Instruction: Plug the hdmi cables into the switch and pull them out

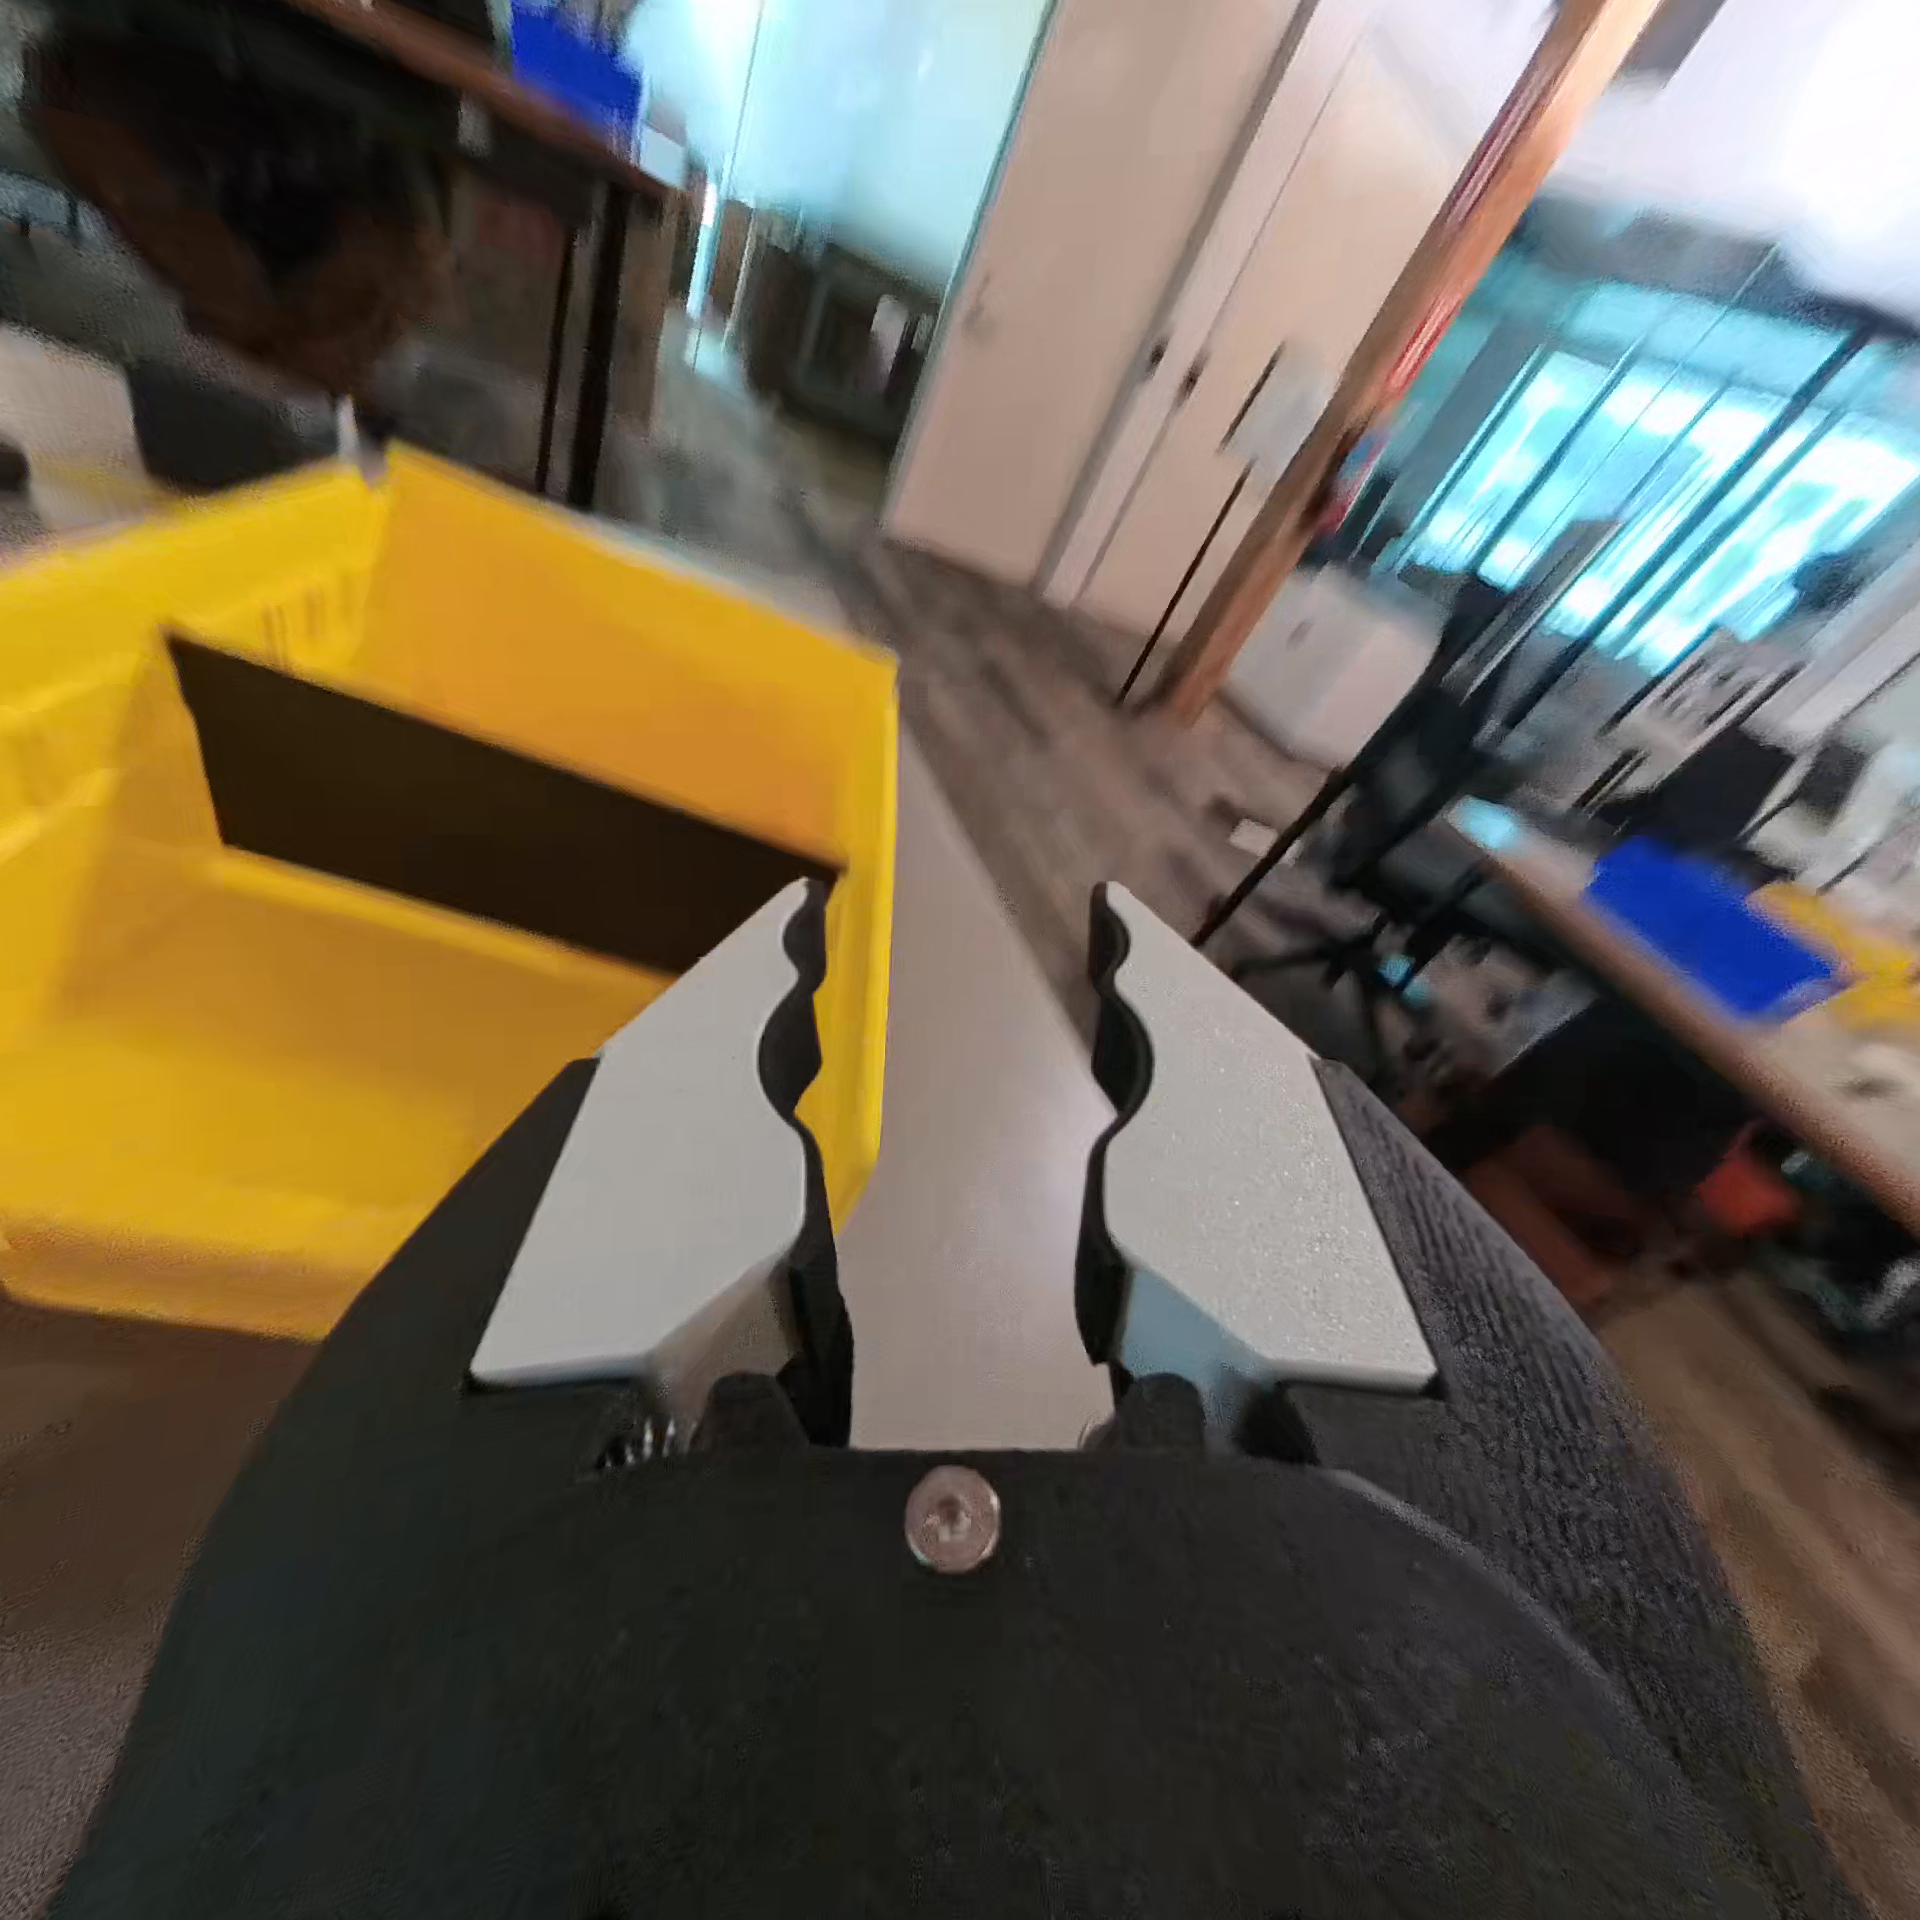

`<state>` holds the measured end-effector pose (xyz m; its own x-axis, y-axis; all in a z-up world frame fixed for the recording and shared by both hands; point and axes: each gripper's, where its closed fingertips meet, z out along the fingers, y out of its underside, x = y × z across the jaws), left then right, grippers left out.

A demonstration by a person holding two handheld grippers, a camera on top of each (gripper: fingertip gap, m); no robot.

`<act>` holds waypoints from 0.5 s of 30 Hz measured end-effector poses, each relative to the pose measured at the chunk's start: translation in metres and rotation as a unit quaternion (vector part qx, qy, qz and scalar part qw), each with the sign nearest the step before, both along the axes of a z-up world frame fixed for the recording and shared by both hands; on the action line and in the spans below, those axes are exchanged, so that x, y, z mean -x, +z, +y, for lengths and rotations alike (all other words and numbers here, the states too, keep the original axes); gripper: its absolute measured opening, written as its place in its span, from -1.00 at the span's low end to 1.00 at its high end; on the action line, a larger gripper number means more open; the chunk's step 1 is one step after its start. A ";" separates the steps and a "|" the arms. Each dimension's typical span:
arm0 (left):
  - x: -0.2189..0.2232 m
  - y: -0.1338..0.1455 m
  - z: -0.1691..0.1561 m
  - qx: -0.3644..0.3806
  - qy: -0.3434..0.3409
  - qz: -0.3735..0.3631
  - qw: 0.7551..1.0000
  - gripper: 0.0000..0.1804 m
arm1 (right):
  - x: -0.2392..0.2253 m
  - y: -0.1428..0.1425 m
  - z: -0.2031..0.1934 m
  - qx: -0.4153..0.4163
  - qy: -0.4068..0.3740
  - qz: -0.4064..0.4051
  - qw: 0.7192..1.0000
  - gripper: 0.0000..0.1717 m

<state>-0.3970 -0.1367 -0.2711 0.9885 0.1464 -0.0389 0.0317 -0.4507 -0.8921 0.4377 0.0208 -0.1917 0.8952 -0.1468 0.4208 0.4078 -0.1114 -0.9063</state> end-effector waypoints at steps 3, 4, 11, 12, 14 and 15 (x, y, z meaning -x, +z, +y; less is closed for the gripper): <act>0.002 0.043 -0.017 -0.091 0.058 0.061 0.992 -0.35 | 0.045 0.055 -0.015 -0.098 0.034 -0.060 0.993 -0.45; -0.004 0.061 -0.021 -0.132 0.058 0.075 0.987 -0.30 | 0.065 0.069 -0.017 -0.124 0.057 -0.068 0.988 -0.46; -0.099 0.131 0.029 -0.211 -0.110 -0.001 0.971 -0.14 | 0.273 0.105 0.004 -0.254 0.371 0.047 0.892 -0.57; -0.114 0.134 0.042 -0.210 -0.129 -0.009 0.969 -0.15 | 0.308 0.098 0.009 -0.242 0.415 0.072 0.874 -0.56; -0.138 0.132 0.070 -0.194 -0.148 -0.028 0.969 -0.13 | 0.364 0.076 0.023 -0.225 0.461 0.087 0.854 -0.56; -0.146 0.126 0.084 -0.176 -0.150 -0.036 0.972 -0.09 | 0.384 0.063 0.035 -0.224 0.463 0.086 0.853 -0.56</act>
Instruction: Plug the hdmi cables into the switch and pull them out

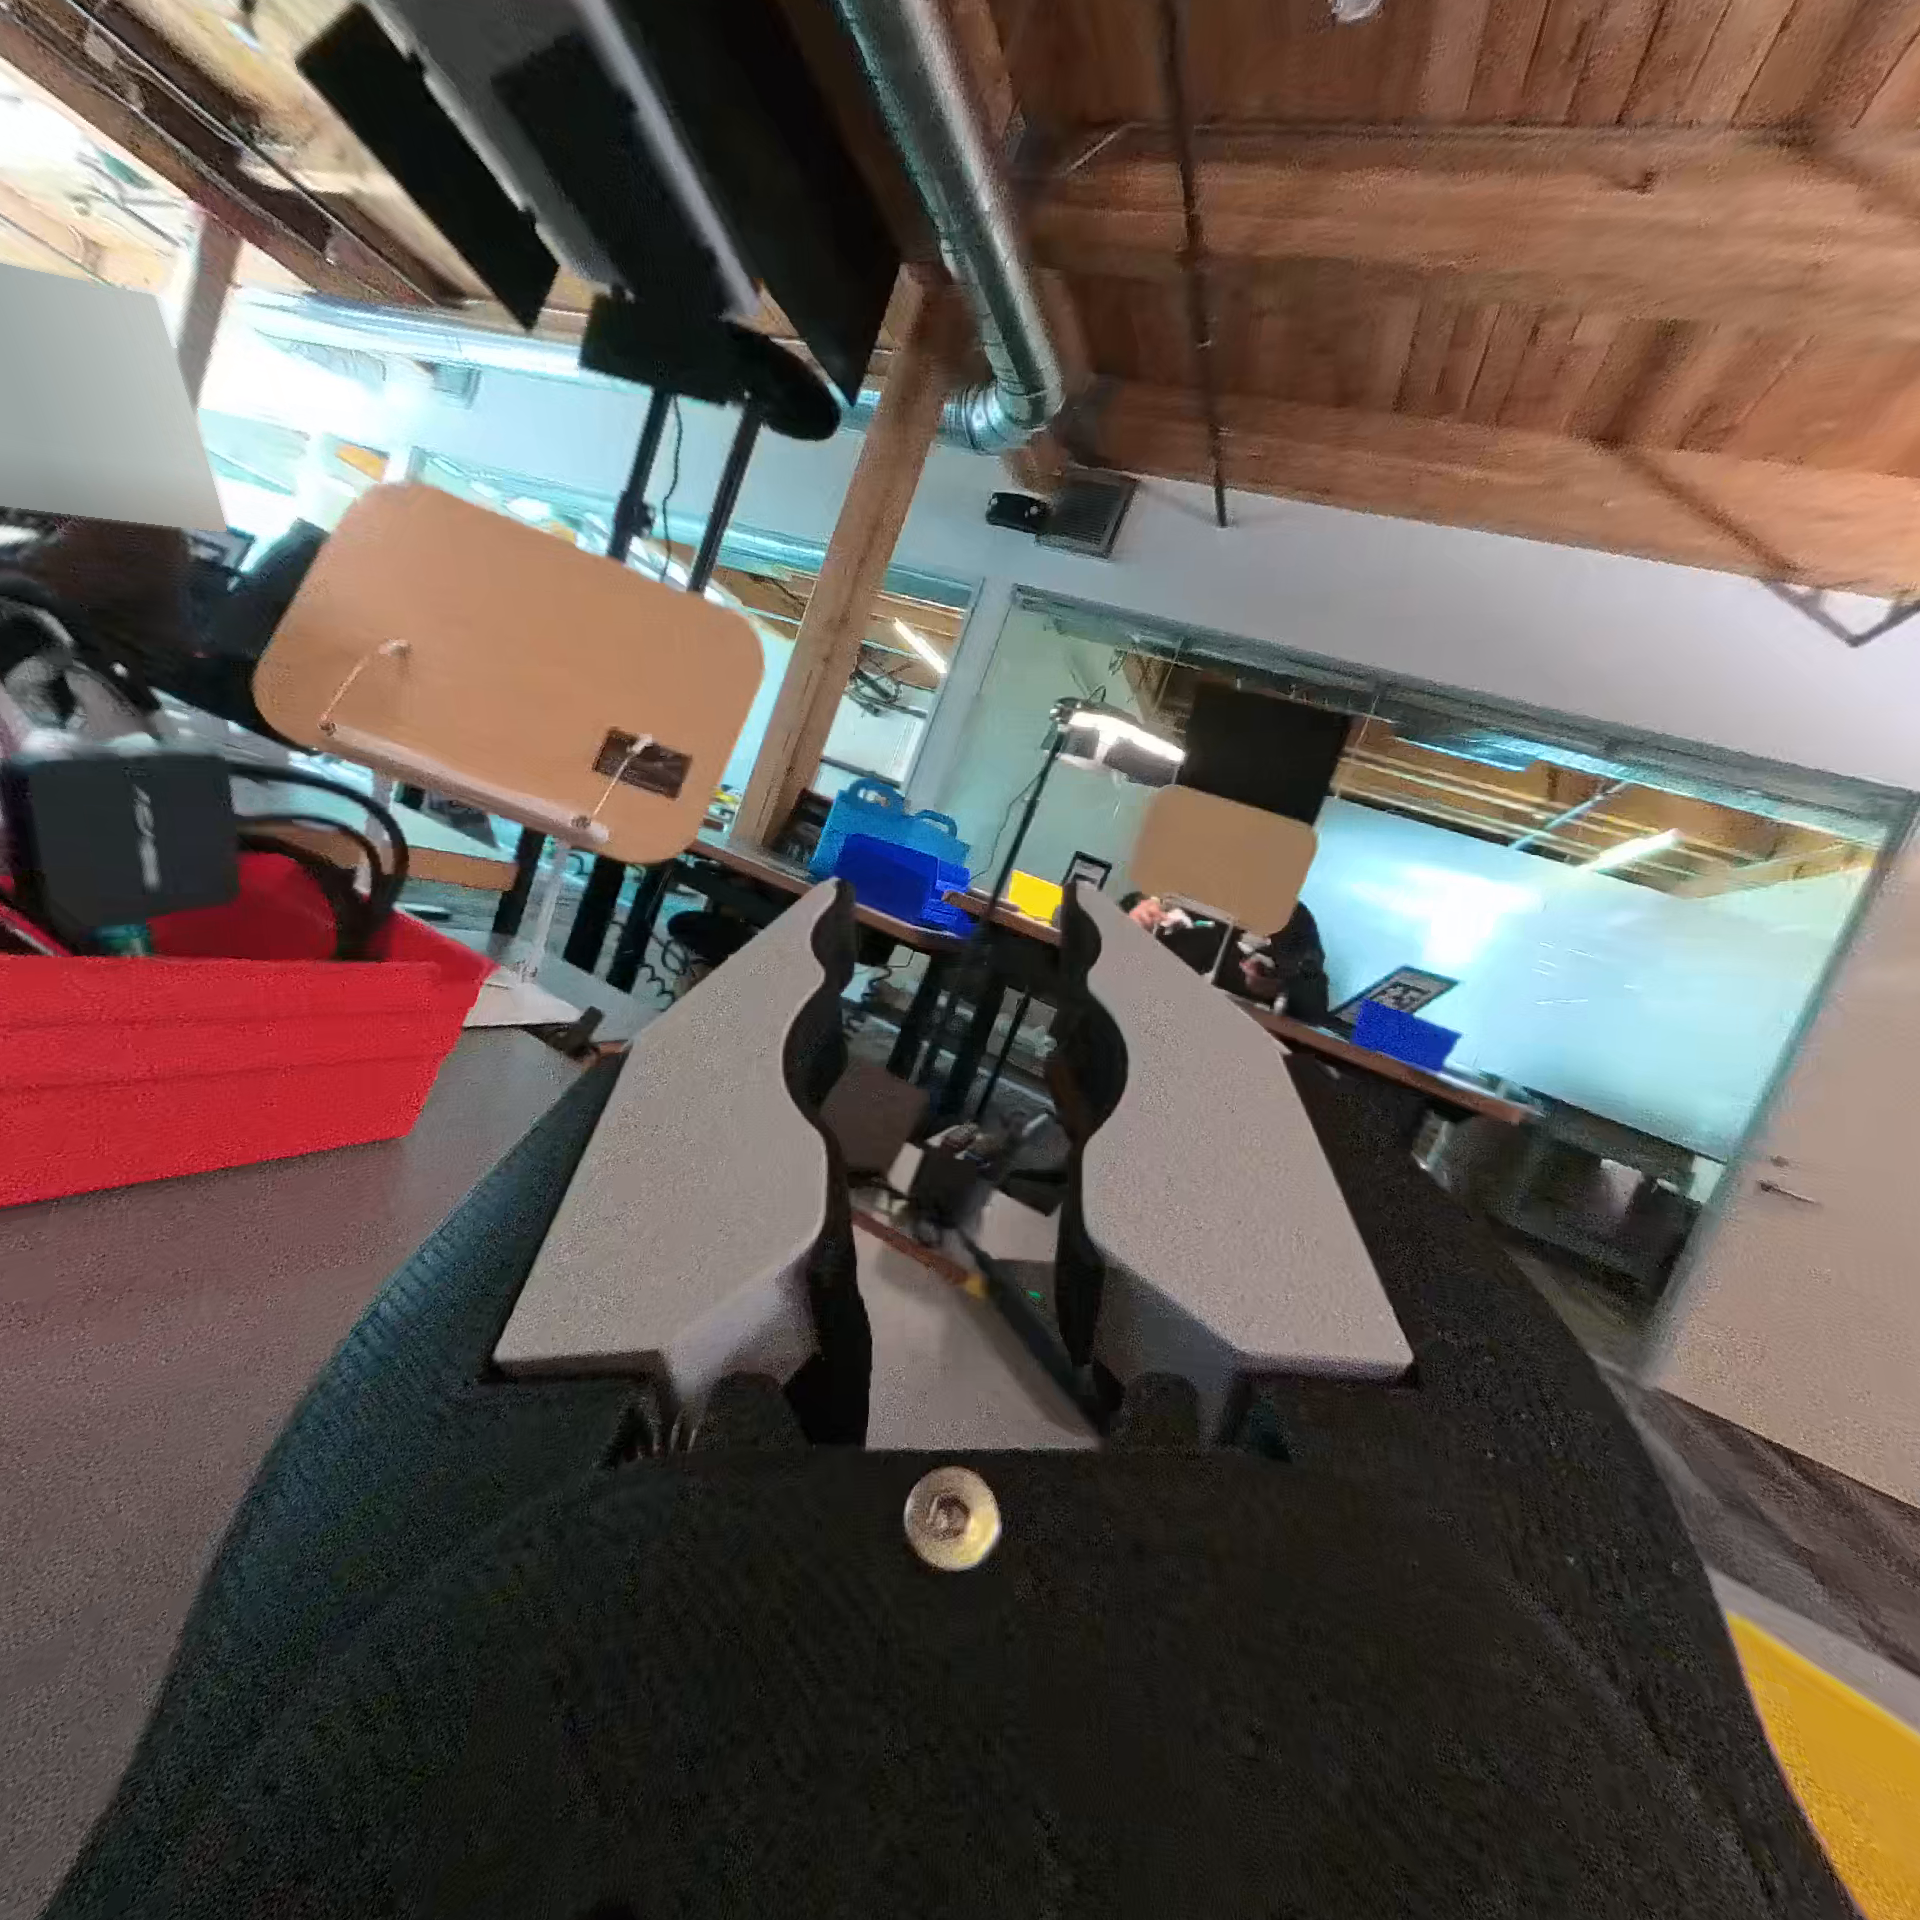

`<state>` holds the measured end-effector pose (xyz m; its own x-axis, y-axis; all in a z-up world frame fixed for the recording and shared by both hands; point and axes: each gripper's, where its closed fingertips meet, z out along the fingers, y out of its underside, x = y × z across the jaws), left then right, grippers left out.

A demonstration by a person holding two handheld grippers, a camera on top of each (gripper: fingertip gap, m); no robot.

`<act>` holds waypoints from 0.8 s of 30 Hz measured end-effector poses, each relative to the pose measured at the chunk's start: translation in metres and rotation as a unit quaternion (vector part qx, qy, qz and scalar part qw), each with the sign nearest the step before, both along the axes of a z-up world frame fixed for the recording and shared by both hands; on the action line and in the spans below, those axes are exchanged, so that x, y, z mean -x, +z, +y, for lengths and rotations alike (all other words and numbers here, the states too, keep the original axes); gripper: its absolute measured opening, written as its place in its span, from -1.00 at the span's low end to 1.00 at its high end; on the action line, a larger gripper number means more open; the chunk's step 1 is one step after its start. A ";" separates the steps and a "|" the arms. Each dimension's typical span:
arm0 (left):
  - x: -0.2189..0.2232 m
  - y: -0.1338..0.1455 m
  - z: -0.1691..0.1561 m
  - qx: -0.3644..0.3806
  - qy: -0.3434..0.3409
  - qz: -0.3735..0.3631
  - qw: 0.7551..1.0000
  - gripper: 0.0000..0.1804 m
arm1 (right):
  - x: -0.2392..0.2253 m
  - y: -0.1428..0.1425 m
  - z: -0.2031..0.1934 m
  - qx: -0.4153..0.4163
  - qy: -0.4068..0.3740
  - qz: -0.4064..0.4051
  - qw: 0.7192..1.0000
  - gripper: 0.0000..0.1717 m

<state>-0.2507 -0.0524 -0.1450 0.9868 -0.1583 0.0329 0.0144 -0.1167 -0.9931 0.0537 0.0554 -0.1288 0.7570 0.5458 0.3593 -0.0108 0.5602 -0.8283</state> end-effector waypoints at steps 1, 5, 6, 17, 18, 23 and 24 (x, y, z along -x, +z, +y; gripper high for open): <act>-0.004 -0.008 0.015 0.024 0.004 -0.003 1.000 -0.05 | 0.017 -0.015 0.013 0.002 0.000 -0.008 1.000 -0.57; -0.012 -0.052 0.054 0.138 0.017 0.008 0.990 -0.12 | 0.056 -0.064 0.049 0.027 -0.014 -0.046 0.998 -0.59; -0.013 -0.061 0.058 0.161 0.016 0.020 0.987 -0.21 | 0.058 -0.073 0.050 0.026 -0.015 -0.052 0.998 -0.60; 0.002 -0.013 0.059 0.089 0.072 0.104 0.988 -0.86 | 0.054 -0.088 0.055 0.040 0.009 -0.062 0.997 -0.74; 0.002 0.002 0.057 0.060 0.073 0.106 0.990 -0.86 | 0.053 -0.089 0.057 0.049 0.013 -0.056 0.997 -0.74; -0.020 0.082 0.042 -0.085 0.040 0.093 0.991 -0.87 | 0.048 -0.088 0.065 0.086 0.026 -0.022 0.996 -0.74; -0.030 0.095 0.041 -0.111 0.021 0.084 0.990 -0.88 | 0.047 -0.088 0.065 0.089 0.031 -0.016 0.995 -0.74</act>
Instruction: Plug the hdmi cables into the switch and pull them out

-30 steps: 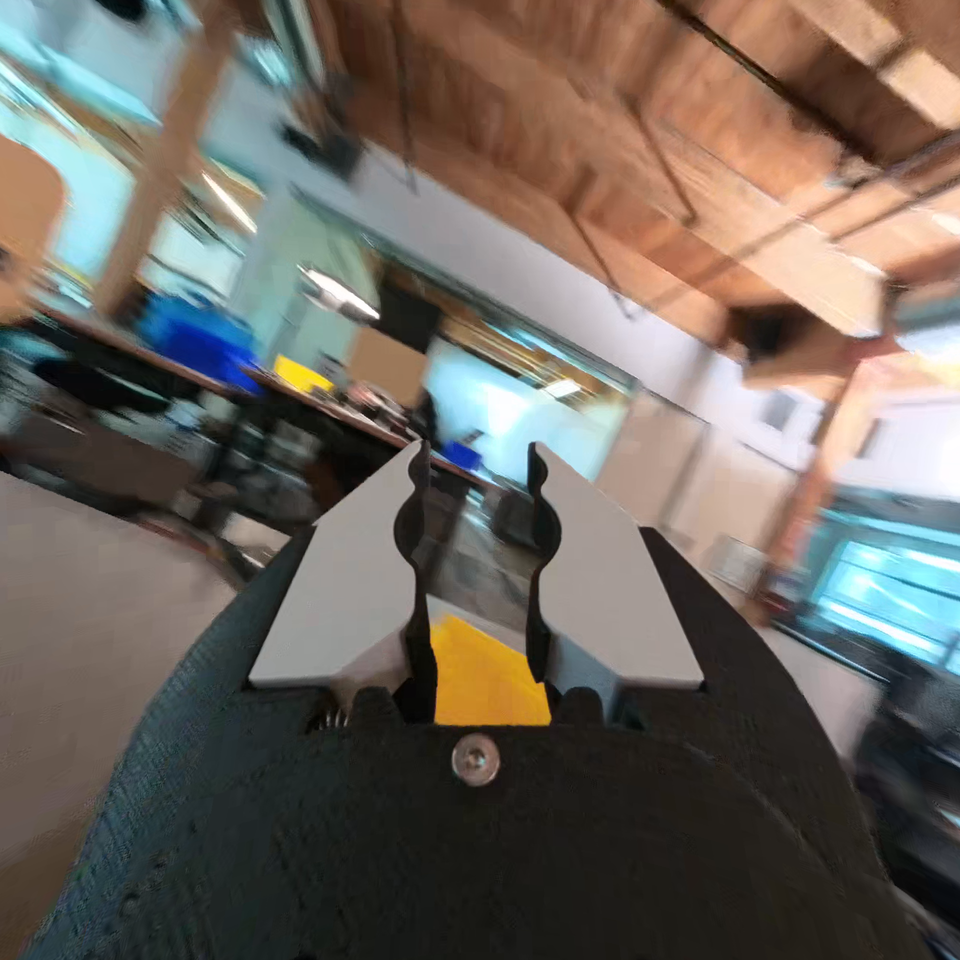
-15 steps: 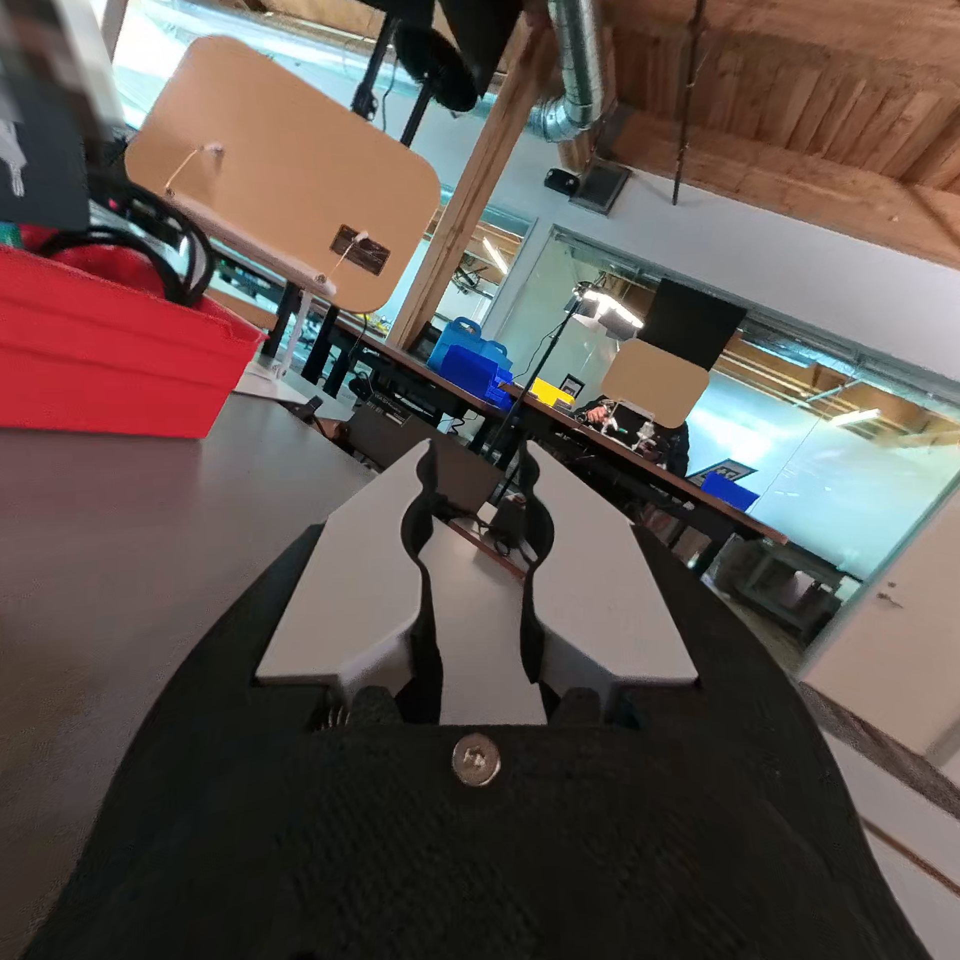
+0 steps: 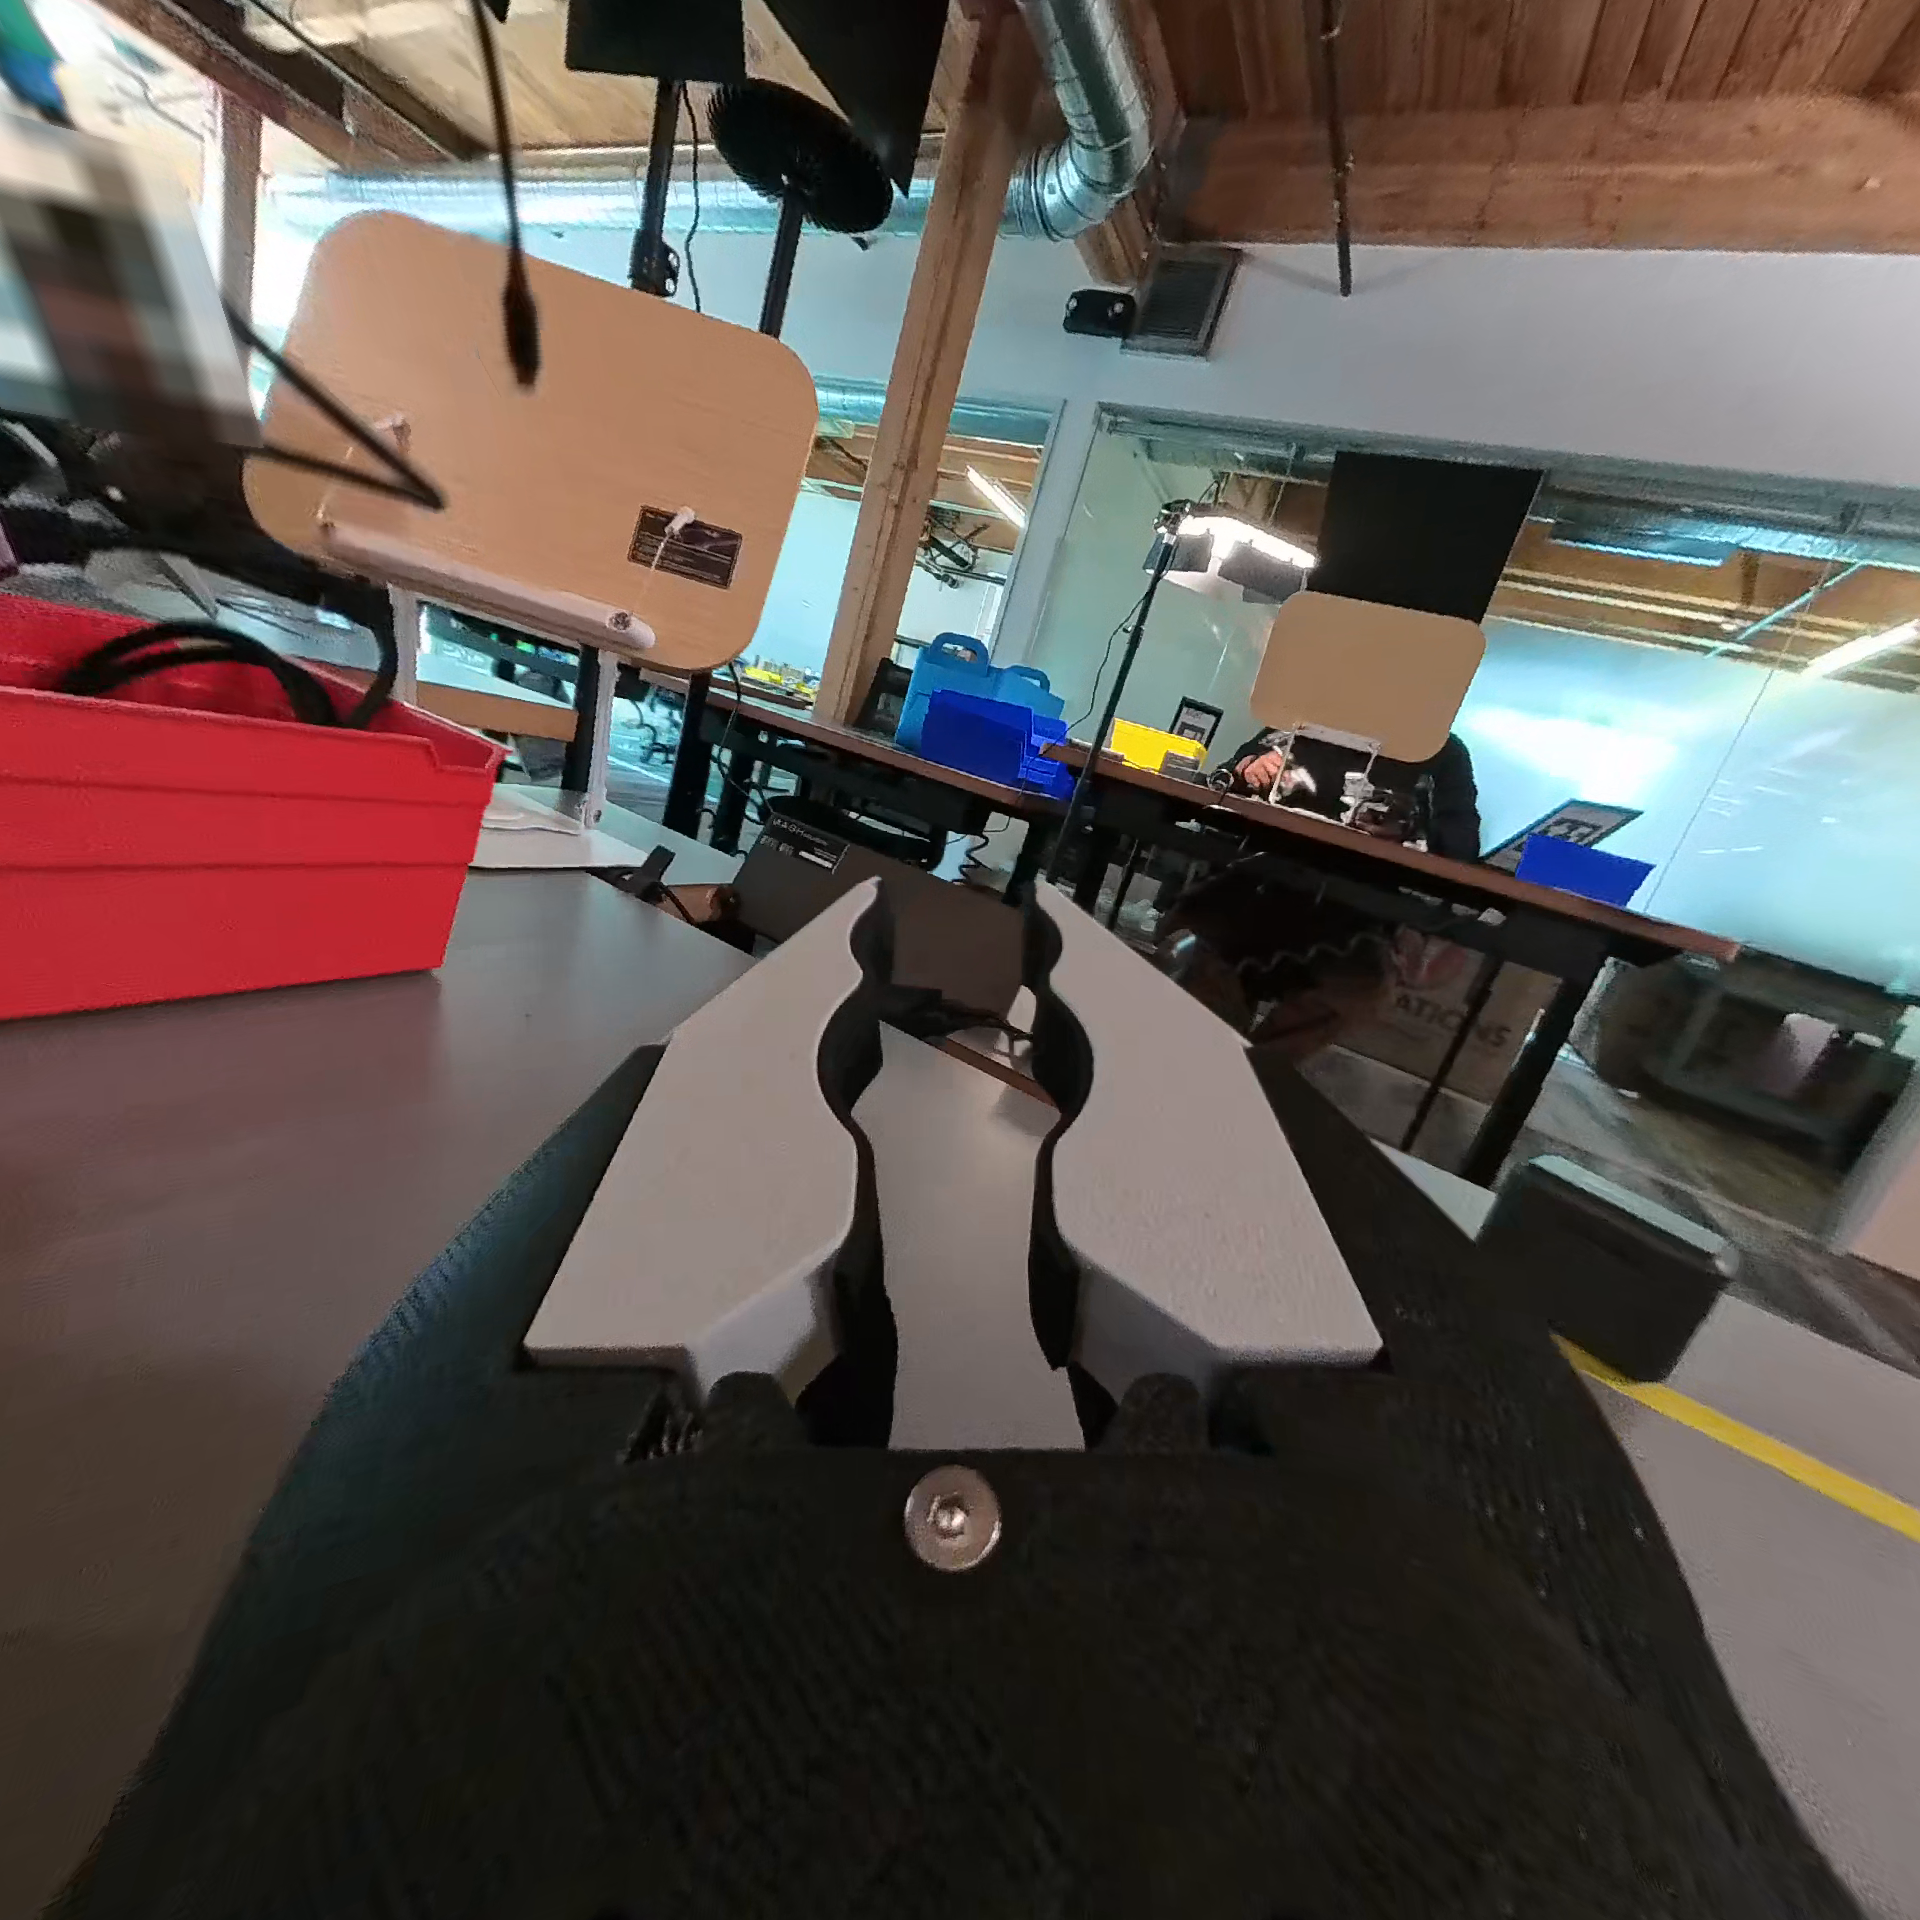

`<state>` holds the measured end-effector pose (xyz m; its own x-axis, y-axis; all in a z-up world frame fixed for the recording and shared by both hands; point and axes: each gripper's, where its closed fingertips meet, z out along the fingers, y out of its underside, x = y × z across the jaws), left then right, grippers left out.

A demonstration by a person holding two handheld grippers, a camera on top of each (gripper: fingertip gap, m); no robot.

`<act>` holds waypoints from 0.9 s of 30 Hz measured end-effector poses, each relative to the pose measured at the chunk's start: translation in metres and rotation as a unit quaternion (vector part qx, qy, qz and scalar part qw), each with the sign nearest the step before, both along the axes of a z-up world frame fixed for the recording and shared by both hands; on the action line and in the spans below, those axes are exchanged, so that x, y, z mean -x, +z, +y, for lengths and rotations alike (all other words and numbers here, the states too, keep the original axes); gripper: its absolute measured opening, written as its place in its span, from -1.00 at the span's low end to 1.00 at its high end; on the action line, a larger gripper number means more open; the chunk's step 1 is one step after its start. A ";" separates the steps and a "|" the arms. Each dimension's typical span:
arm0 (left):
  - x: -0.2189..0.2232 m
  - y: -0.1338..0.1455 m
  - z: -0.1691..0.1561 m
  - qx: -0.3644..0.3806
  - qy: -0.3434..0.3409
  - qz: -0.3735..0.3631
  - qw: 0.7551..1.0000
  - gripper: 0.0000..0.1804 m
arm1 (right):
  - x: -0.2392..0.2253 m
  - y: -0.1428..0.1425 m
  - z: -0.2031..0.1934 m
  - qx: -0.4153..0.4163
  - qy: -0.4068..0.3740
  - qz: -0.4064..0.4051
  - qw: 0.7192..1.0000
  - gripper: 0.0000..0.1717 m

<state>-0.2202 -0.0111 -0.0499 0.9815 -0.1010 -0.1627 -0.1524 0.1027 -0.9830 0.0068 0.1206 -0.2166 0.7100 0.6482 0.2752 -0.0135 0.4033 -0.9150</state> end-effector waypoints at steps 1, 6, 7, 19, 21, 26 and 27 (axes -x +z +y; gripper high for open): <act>-0.015 0.010 0.000 -0.020 -0.030 -0.007 0.999 -0.88 | -0.001 0.001 -0.001 0.003 0.008 0.008 1.000 -0.74; -0.110 0.024 0.020 -0.109 -0.214 -0.149 0.959 -0.87 | -0.002 0.019 -0.027 -0.033 0.075 0.052 0.995 -0.82; -0.125 0.015 0.031 -0.113 -0.232 -0.170 0.951 -0.87 | -0.003 0.022 -0.031 -0.042 0.078 0.057 0.994 -0.81; -0.155 -0.134 0.140 0.003 -0.308 -0.495 0.813 -0.89 | 0.018 -0.006 -0.016 -0.096 -0.026 -0.111 0.989 -0.47; -0.162 -0.148 0.142 0.022 -0.316 -0.509 0.800 -0.89 | 0.026 -0.016 -0.013 -0.084 -0.021 -0.140 0.986 -0.49; -0.171 -0.165 0.144 0.037 -0.326 -0.517 0.790 -0.89 | 0.030 -0.047 0.003 -0.059 -0.065 -0.246 0.965 -0.78; -0.172 -0.167 0.144 0.037 -0.328 -0.508 0.796 -0.89 | 0.029 -0.050 0.004 -0.042 -0.061 -0.250 0.965 -0.78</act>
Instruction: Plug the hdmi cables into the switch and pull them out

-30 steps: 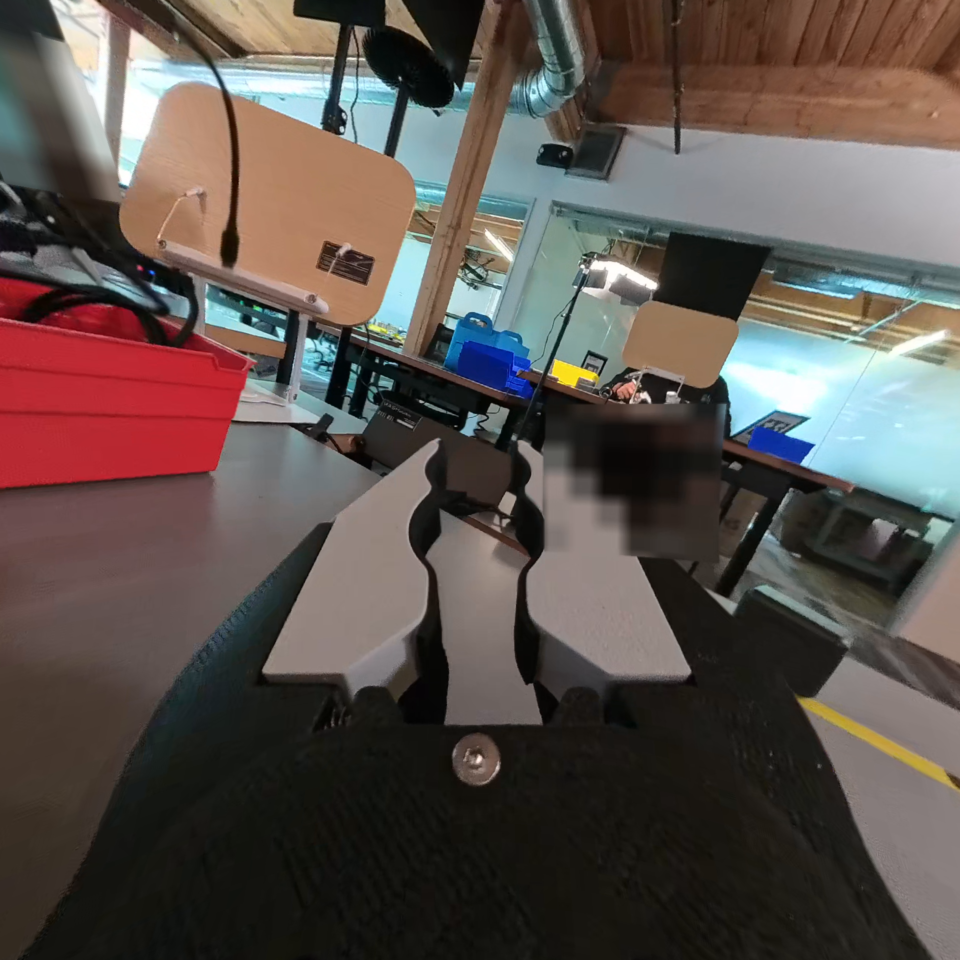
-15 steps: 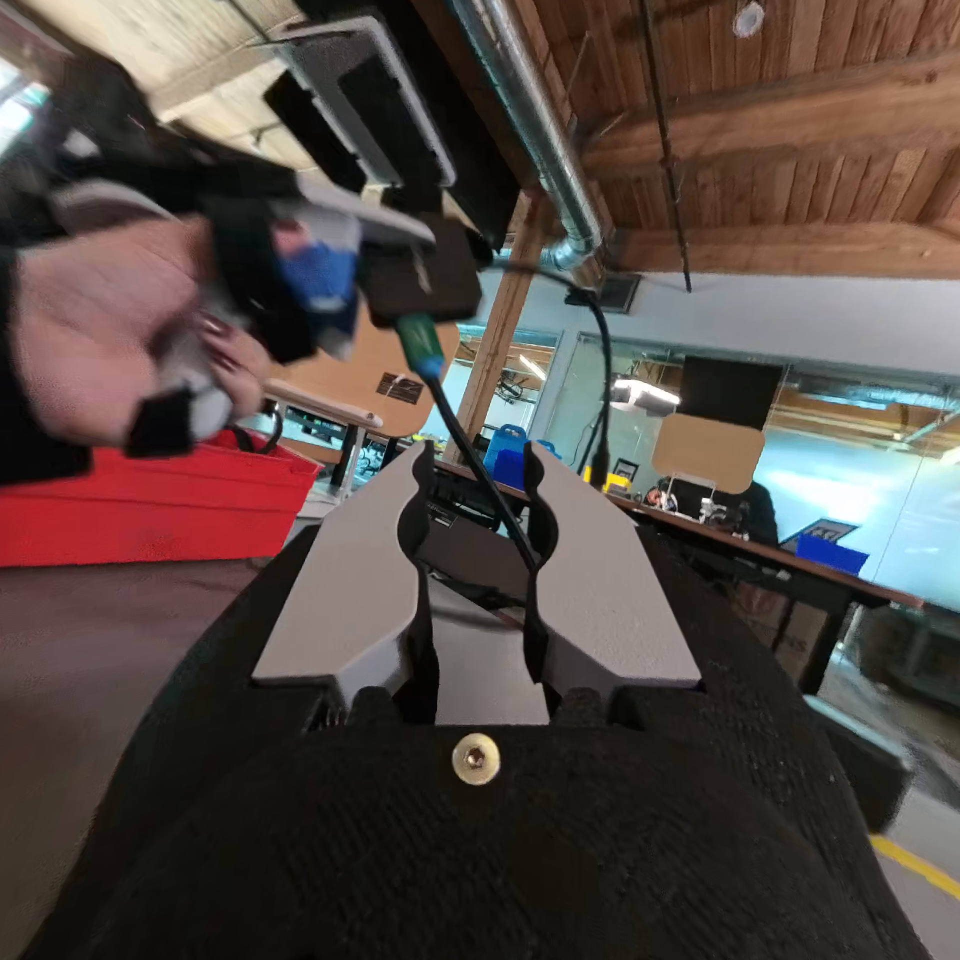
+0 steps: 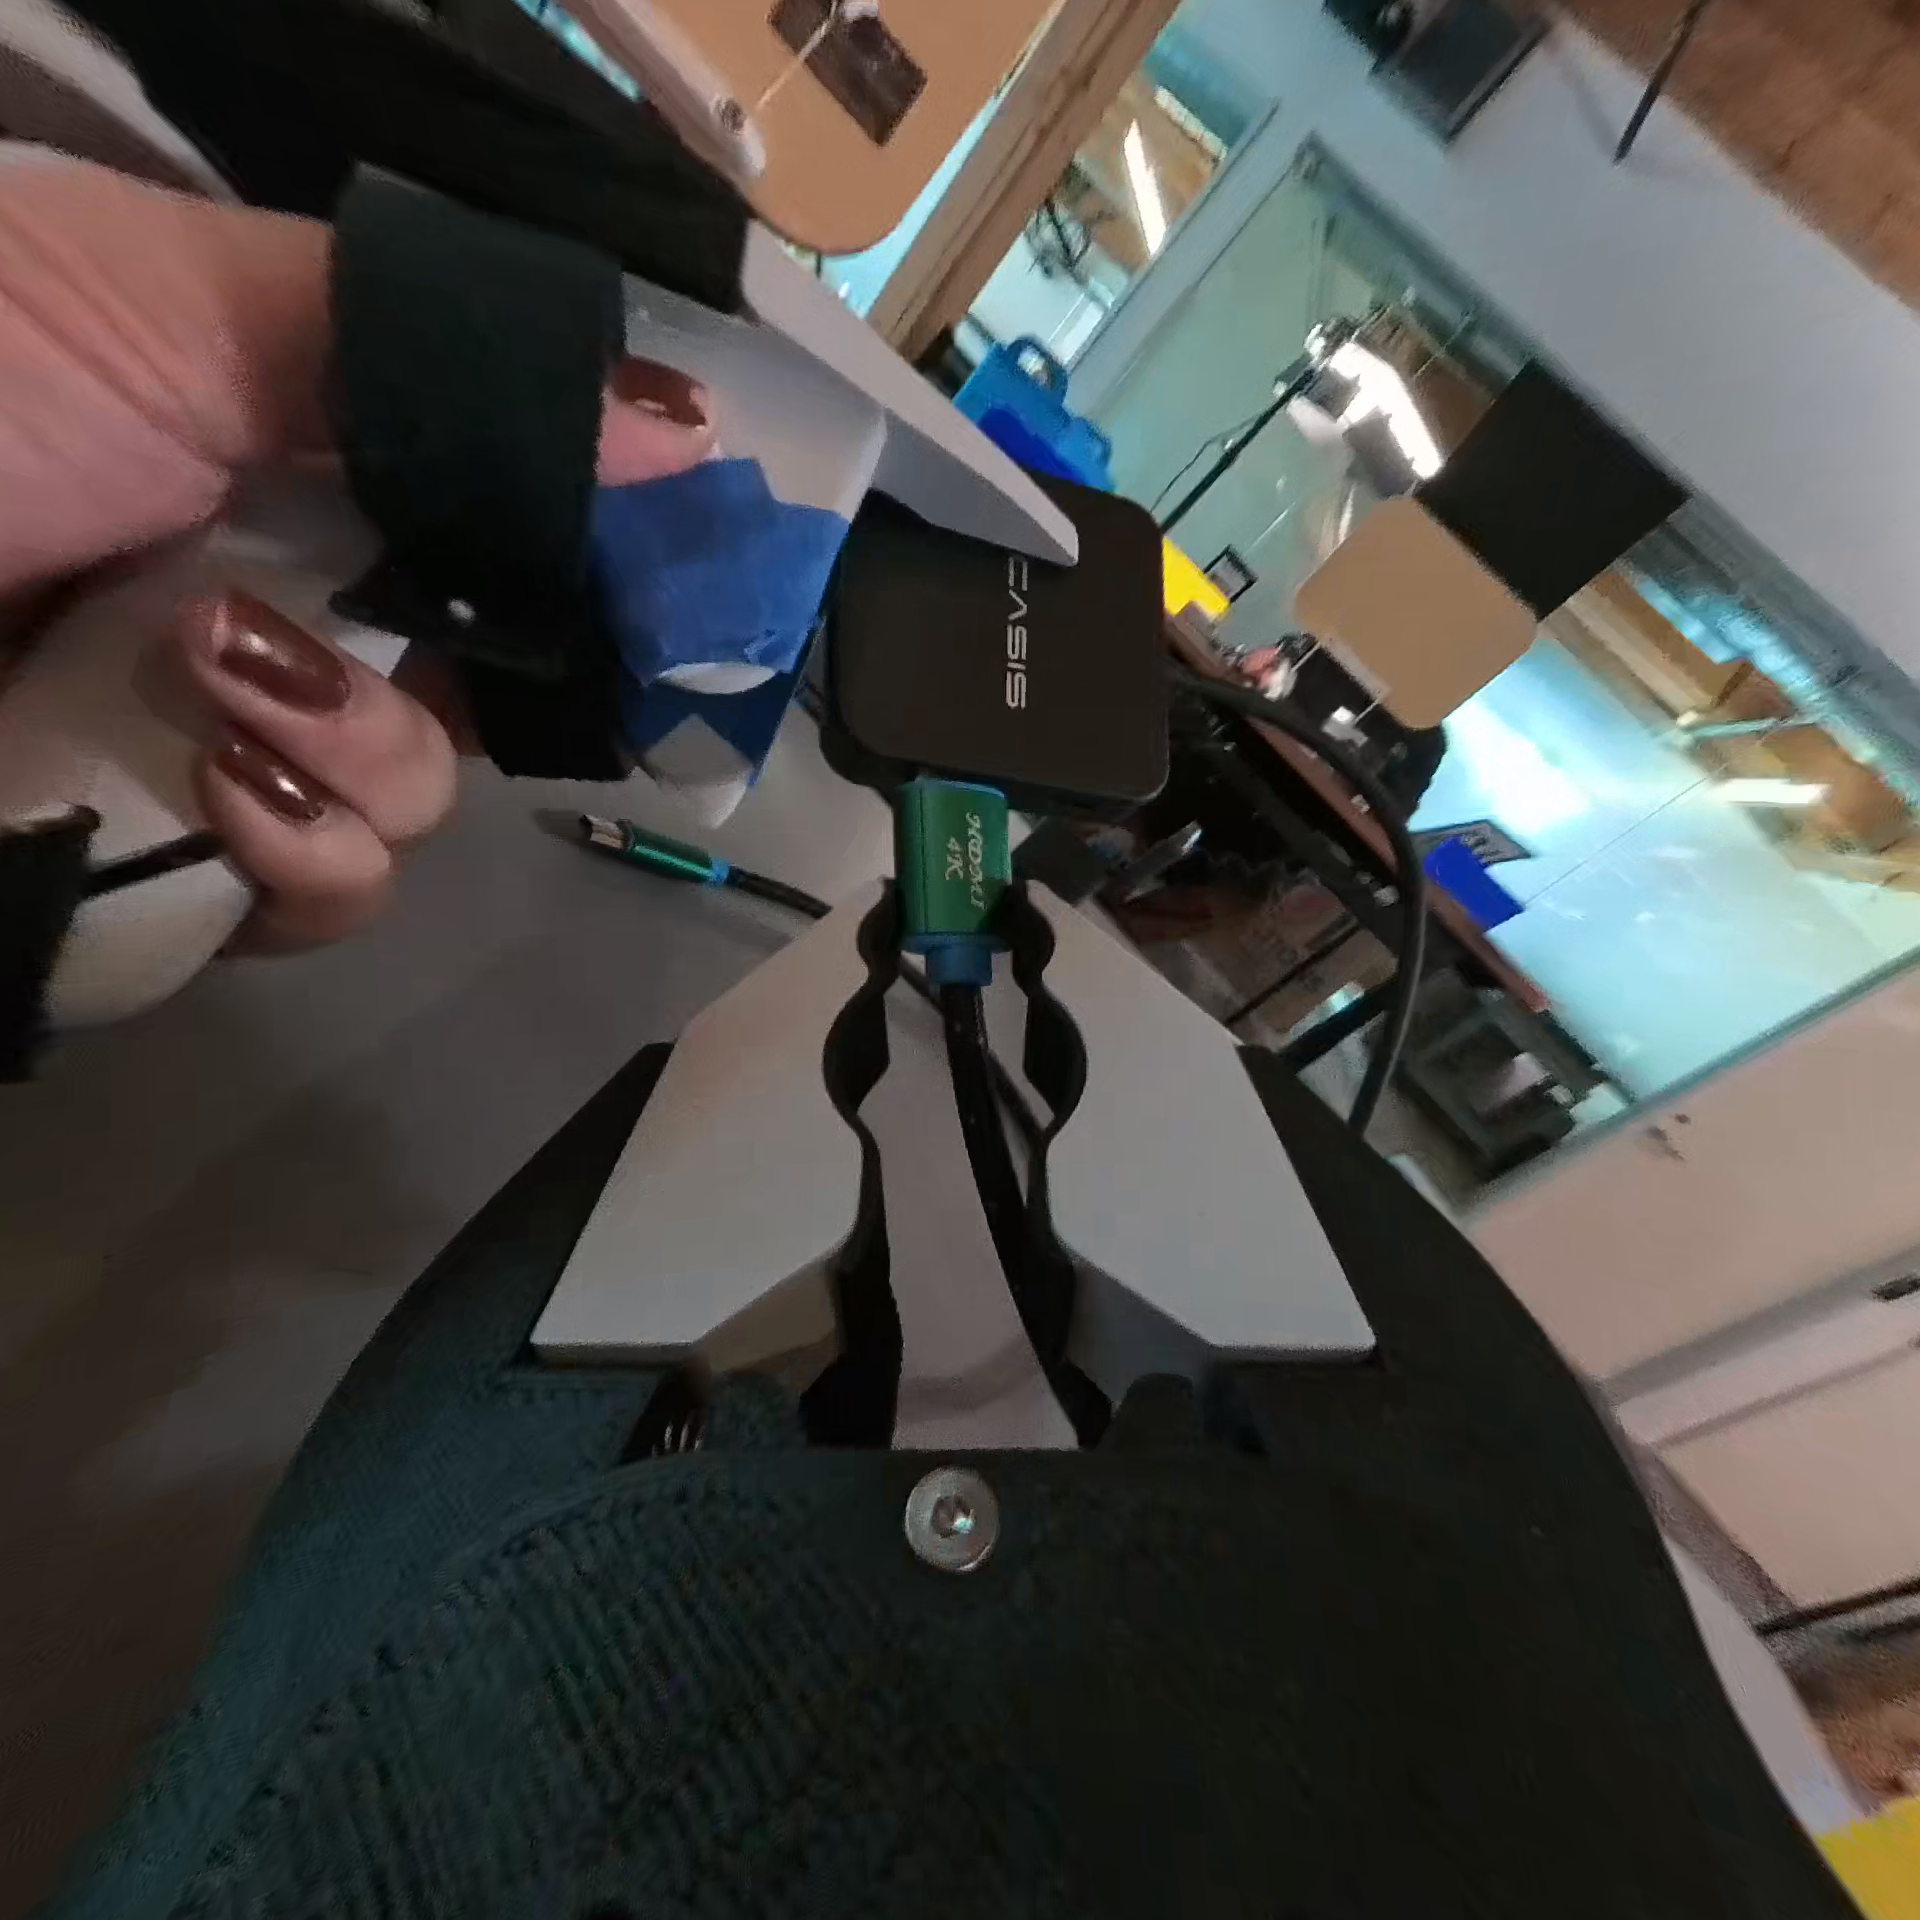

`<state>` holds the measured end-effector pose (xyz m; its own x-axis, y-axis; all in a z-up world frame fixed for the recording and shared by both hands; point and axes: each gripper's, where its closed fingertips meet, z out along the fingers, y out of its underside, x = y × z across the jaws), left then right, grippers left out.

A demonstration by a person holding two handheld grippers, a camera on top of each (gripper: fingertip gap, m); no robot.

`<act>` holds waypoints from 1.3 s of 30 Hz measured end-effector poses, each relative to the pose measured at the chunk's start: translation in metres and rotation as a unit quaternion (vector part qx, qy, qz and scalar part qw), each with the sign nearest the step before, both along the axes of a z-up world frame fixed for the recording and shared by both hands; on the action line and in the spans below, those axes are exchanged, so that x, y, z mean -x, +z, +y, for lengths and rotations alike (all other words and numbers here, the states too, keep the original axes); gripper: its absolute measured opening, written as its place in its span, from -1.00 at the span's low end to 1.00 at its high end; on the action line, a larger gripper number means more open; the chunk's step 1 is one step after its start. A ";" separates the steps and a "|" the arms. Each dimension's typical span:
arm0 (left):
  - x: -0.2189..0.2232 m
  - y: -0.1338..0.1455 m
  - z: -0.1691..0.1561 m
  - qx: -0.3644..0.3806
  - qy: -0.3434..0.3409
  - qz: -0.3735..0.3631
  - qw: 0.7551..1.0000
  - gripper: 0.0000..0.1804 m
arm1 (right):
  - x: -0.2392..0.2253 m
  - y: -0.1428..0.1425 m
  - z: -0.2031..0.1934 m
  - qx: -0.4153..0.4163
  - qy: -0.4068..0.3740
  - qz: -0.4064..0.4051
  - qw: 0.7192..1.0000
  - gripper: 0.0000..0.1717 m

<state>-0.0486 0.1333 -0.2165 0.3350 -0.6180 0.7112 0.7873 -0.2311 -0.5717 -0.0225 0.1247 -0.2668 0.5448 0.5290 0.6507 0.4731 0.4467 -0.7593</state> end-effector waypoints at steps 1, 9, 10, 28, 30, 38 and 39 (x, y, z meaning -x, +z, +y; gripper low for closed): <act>-0.001 0.000 -0.002 -0.020 0.007 0.026 0.999 -0.88 | -0.001 -0.002 0.001 0.019 0.001 0.001 1.000 -0.78; -0.018 -0.038 -0.022 -0.212 0.220 0.655 0.691 0.04 | -0.020 -0.016 0.010 0.044 0.011 -0.042 0.998 -0.78; -0.018 -0.047 -0.023 -0.226 0.222 0.704 0.635 0.00 | -0.021 -0.020 0.011 0.046 0.014 -0.054 0.997 -0.78; -0.020 -0.089 -0.020 -0.326 0.236 0.872 0.278 -0.69 | -0.013 -0.047 -0.021 0.010 0.106 -0.153 0.982 -0.74; -0.012 -0.092 -0.016 -0.289 0.220 0.874 0.322 -0.74 | -0.011 -0.035 -0.023 -0.048 0.098 -0.146 0.983 -0.70; -0.015 -0.104 -0.018 -0.248 0.153 0.868 0.403 -0.86 | -0.006 -0.035 -0.027 -0.162 0.078 -0.204 0.962 -0.84; -0.015 -0.105 -0.018 -0.248 0.149 0.869 0.402 -0.87 | -0.005 -0.036 -0.028 -0.166 0.081 -0.212 0.960 -0.84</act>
